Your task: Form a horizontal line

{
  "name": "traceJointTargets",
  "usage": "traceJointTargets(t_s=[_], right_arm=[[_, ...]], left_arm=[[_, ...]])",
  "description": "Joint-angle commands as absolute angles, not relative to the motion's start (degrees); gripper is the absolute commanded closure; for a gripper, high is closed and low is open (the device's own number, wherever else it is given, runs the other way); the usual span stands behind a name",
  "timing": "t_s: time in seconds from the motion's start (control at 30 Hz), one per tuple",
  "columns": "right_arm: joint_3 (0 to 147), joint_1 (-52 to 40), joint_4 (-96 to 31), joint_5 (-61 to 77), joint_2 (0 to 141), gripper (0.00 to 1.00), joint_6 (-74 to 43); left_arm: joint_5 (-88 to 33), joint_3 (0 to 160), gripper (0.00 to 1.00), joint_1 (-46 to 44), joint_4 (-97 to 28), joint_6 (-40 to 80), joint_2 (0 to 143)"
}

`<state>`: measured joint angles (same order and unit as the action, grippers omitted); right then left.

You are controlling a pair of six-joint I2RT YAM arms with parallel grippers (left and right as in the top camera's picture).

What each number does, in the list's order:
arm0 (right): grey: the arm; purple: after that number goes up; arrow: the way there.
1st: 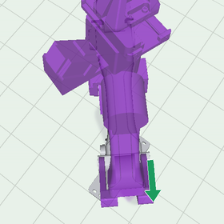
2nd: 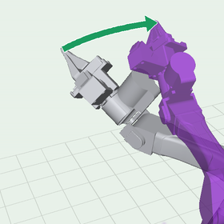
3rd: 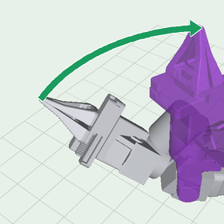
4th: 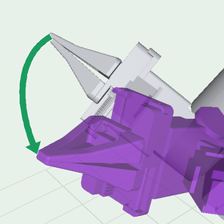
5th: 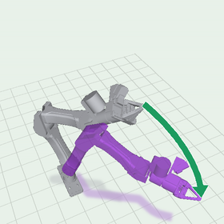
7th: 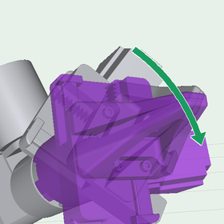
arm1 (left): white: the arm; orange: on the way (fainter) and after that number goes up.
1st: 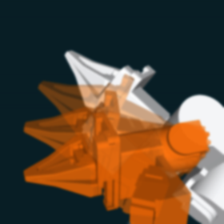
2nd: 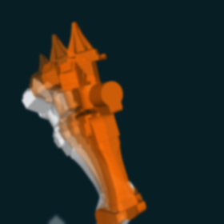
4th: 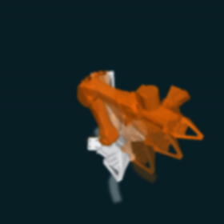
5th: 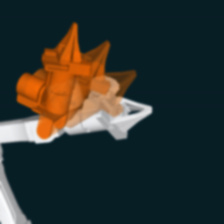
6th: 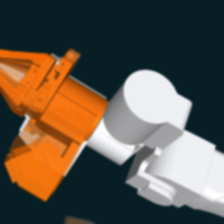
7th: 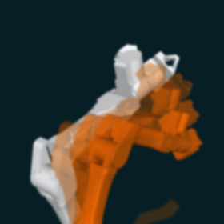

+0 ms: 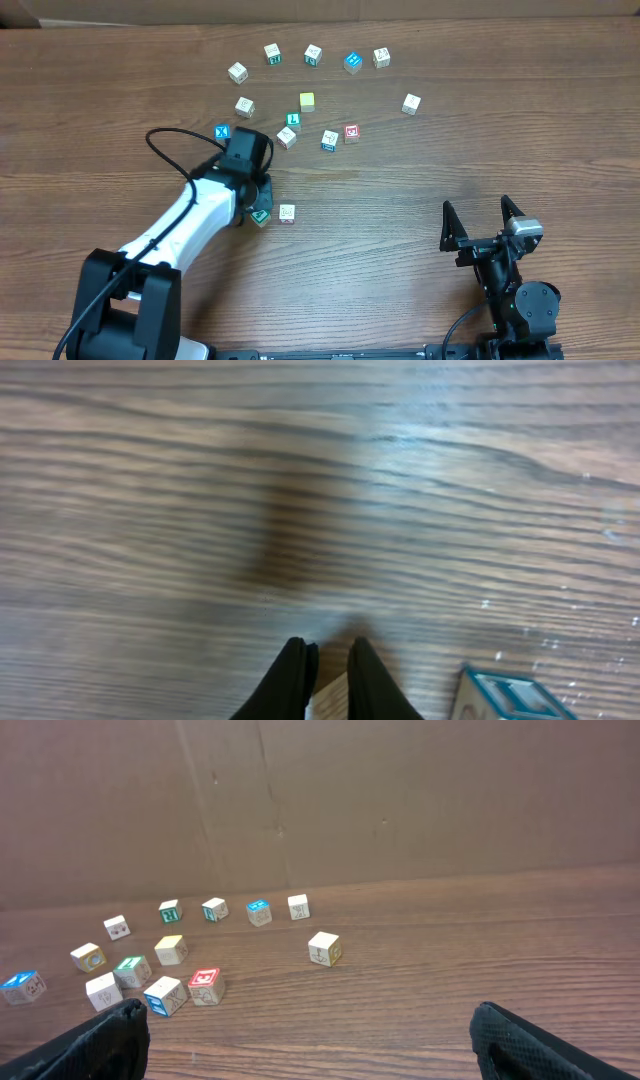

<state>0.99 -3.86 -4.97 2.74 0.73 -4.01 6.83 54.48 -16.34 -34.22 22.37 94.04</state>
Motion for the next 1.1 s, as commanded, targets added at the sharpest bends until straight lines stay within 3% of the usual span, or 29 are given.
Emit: traceJointTargets(t_s=[0.0,0.1,0.37,1.07], right_arm=[[0.4,-4.2,-4.6,2.7,0.2,0.00,-3.6],[0.4,-4.2,-4.6,2.7,0.2,0.00,-3.6],[0.4,-4.2,-4.6,2.7,0.2,0.00,-3.6],[0.4,-4.2,-4.6,2.7,0.2,0.00,-3.6]], left_arm=[[5.5,59.0,0.91,-14.2,-37.4,23.7,94.5],[1.5,59.5,0.96,-13.8,-40.8,25.3,94.5],[-0.4,59.1,0.96,-14.3,-48.9,26.0,95.5],[0.6,56.0,0.95,-14.3,-42.1,26.3,96.4]])
